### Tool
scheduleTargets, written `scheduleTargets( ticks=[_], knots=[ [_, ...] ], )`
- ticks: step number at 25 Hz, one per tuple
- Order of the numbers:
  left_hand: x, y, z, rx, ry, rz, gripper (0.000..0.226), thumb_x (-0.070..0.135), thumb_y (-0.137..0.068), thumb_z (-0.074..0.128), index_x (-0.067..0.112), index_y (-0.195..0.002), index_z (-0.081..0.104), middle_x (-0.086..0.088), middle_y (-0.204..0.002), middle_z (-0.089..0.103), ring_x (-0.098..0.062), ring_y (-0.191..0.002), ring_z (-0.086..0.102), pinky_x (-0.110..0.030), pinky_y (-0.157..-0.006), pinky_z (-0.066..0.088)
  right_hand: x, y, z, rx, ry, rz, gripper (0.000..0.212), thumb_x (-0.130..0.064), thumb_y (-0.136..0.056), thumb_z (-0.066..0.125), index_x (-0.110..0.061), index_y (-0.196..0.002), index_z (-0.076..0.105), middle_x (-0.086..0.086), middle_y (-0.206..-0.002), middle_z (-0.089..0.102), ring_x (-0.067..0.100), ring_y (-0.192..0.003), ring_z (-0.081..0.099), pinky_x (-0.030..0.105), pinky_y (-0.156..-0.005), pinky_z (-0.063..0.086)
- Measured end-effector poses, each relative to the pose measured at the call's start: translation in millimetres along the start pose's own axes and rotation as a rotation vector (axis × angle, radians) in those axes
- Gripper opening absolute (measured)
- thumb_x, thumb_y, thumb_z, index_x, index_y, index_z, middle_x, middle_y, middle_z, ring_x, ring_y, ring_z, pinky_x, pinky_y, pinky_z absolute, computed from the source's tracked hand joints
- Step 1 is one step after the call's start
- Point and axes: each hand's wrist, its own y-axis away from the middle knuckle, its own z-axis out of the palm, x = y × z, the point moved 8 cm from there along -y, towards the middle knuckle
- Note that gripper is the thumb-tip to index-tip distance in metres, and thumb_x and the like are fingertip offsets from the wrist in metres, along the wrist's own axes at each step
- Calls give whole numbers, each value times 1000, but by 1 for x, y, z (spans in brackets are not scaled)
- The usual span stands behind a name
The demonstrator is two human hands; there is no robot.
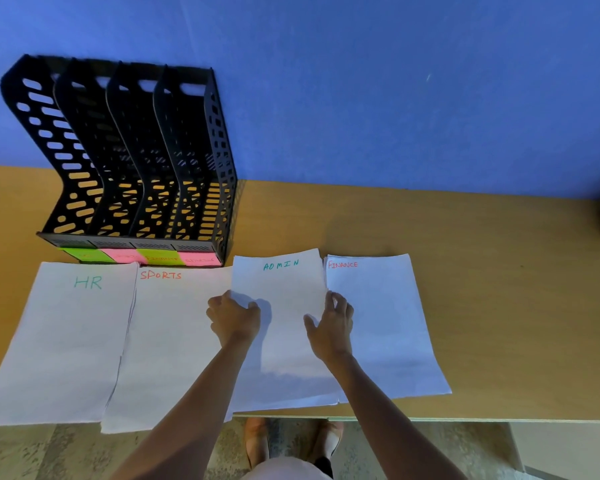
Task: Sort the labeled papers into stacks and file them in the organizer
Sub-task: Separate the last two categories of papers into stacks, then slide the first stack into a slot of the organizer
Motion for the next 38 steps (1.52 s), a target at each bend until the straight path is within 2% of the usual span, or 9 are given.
scheduleTargets(
  ticks=[5,9,15,20,26,29,33,35,38],
  knots=[
    [29,11,-5,126,-37,235,83,33,-79,76,10,-148,35,-15,-147,39,-36,-135,38,-52,-106,36,52,-27,-64,235,-85,206,80,-36,-83,75,-7,-147,36,16,-147,40,37,-133,36,49,-104,36],
    [61,47,48,-212,-182,630,99,54,-77,73,25,-156,22,1,-164,20,-21,-153,12,-45,-119,21,122,-36,-103,189,-69,537,99,-46,-72,84,-7,-146,31,19,-149,35,39,-137,32,48,-109,30],
    [47,67,103,-536,-496,725,97,50,-82,71,35,-157,12,4,-167,-13,-21,-152,-21,-52,-121,-9,173,-38,-118,-16,38,712,99,-61,-68,80,-4,-139,41,16,-138,52,35,-132,43,45,-103,37],
    [45,66,106,-538,-570,715,96,50,-84,70,35,-158,10,2,-166,-17,-23,-152,-19,-56,-120,-9,184,-52,-121,-123,-140,598,57,-50,-69,84,-3,-97,67,4,-73,61,25,-70,60,29,-57,41],
    [47,66,109,-526,-592,695,96,52,-82,71,35,-157,12,3,-166,-16,-24,-153,-17,-59,-119,-6,170,-54,-121,-148,-410,236,30,-23,-85,76,-14,-113,71,4,-100,76,21,-89,71,36,-78,55],
    [50,64,108,-520,-596,675,95,56,-80,71,35,-155,17,4,-167,-9,-24,-154,-12,-59,-119,-3,170,-56,-147,0,-490,151,20,-18,-88,74,-14,-108,72,7,-99,76,10,-79,72,28,-66,57],
    [88,74,93,-447,-137,555,75,67,-76,69,29,-137,49,3,-151,43,-17,-142,37,-46,-118,30,157,-54,-187,78,-762,59,12,-18,-91,71,-27,-98,75,-5,-98,78,5,-82,73,20,-63,56],
    [114,88,96,-657,280,392,62,66,-72,73,32,-123,60,6,-135,61,-6,-121,58,-30,-101,49,145,-50,-197,63,-865,18,12,-20,-90,72,-23,-101,76,-2,-102,78,13,-88,75,25,-67,58],
    [160,108,98,-813,531,376,39,45,-80,76,36,-116,65,15,-121,71,3,-107,66,-9,-82,50,129,-43,-196,43,-951,7,20,-25,-87,75,-13,-104,76,6,-105,77,20,-90,75,30,-69,59]
  ],
)
